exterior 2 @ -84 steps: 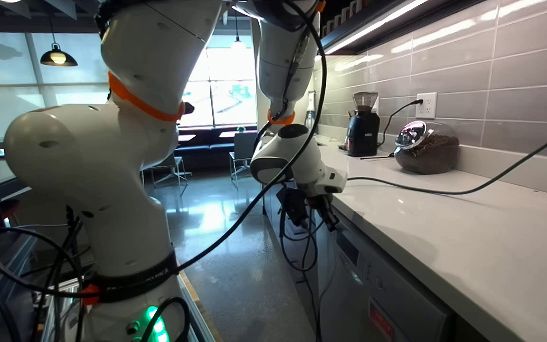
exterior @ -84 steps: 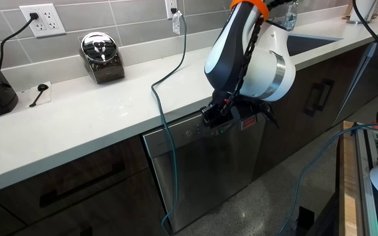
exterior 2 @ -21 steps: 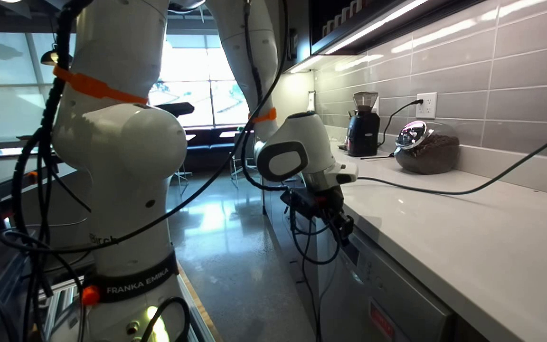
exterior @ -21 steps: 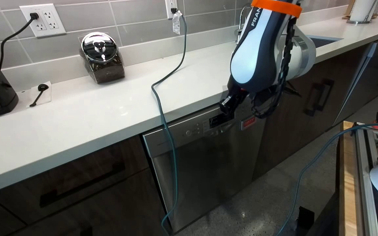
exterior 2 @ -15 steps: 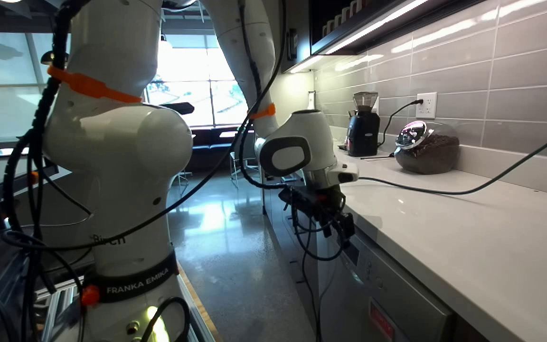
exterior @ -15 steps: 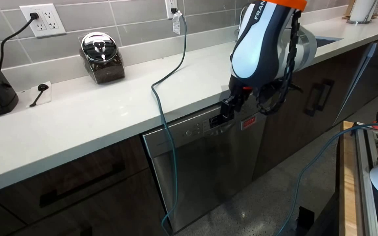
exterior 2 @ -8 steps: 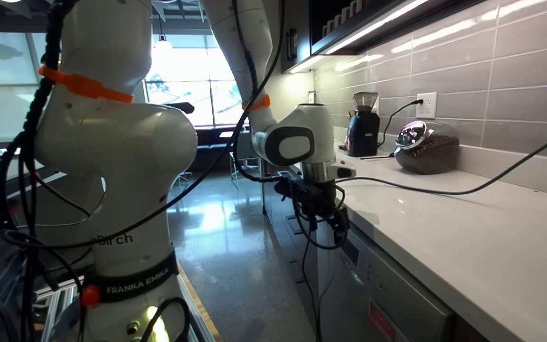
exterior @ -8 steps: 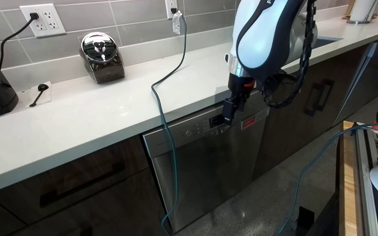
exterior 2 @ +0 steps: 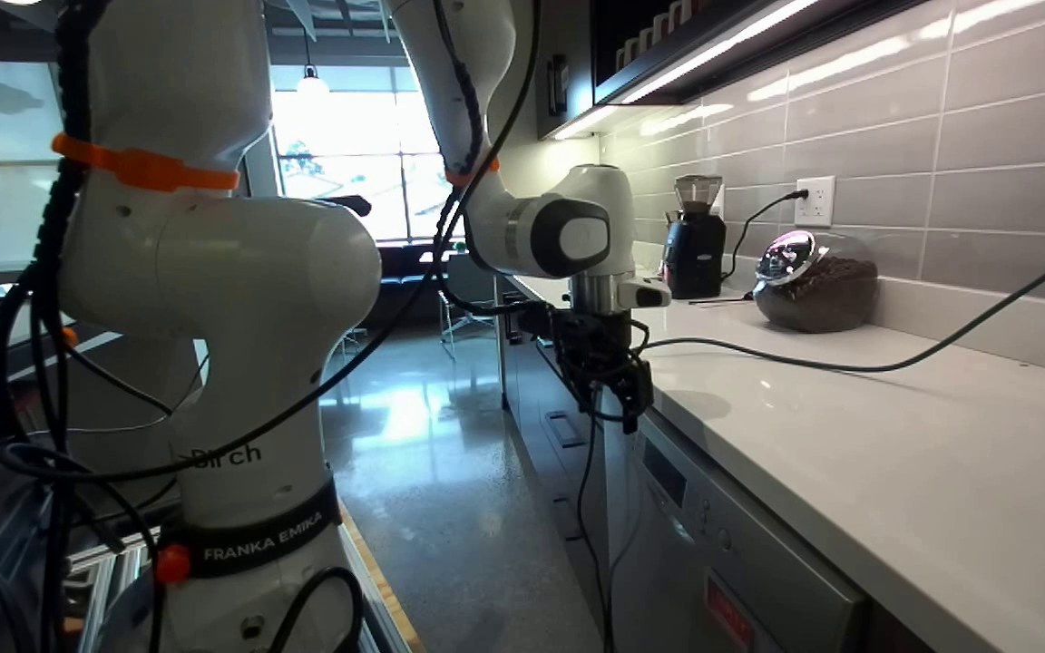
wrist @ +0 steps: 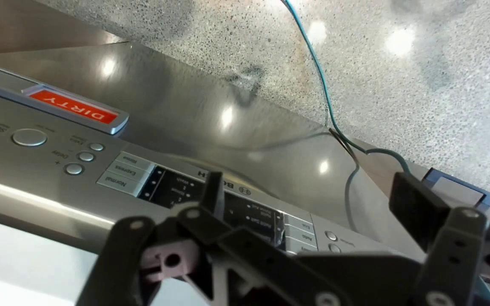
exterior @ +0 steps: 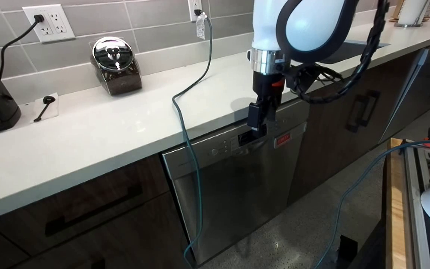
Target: Press a button on the dishwasher.
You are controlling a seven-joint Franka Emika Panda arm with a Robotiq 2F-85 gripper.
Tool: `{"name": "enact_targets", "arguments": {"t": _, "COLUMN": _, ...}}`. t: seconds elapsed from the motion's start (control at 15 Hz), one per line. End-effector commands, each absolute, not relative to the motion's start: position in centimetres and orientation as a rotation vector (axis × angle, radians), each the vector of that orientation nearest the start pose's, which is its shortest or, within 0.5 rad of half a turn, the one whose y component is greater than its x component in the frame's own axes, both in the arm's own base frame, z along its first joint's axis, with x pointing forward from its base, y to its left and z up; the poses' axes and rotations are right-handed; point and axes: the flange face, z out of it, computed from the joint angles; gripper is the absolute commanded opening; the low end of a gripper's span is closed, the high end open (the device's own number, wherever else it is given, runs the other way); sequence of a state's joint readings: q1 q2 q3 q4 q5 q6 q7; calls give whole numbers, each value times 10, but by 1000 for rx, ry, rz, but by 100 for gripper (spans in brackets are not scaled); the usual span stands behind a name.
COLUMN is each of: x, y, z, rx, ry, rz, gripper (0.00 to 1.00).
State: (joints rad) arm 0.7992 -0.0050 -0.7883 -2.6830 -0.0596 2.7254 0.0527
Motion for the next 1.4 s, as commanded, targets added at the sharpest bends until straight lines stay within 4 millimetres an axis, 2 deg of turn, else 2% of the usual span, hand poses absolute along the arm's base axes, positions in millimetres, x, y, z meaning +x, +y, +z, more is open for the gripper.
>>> {"name": "enact_targets", "arguments": {"t": 0.0, "x": 416, "y": 21, "z": 271, "rx": -3160, "ry": 3, "rz": -31, "gripper": 100}}
{"name": "enact_targets", "arguments": {"t": 0.27, "x": 408, "y": 37, "z": 304, "rx": -3159, "ry": 3, "rz": 3, "gripper": 100}}
{"name": "enact_targets", "arguments": {"t": 0.6, "x": 397, "y": 53, "z": 331, "rx": -3164, "ry": -12, "rz": 21, "gripper": 100}}
{"name": "enact_targets", "arguments": {"t": 1.0, "x": 394, "y": 59, "z": 345, "rx": -3145, "ry": 11, "rz": 30, "gripper": 100}}
{"name": "enact_targets", "arguments": {"t": 1.33, "x": 399, "y": 59, "z": 342, "rx": -3164, "ry": 17, "rz": -4, "gripper": 100}}
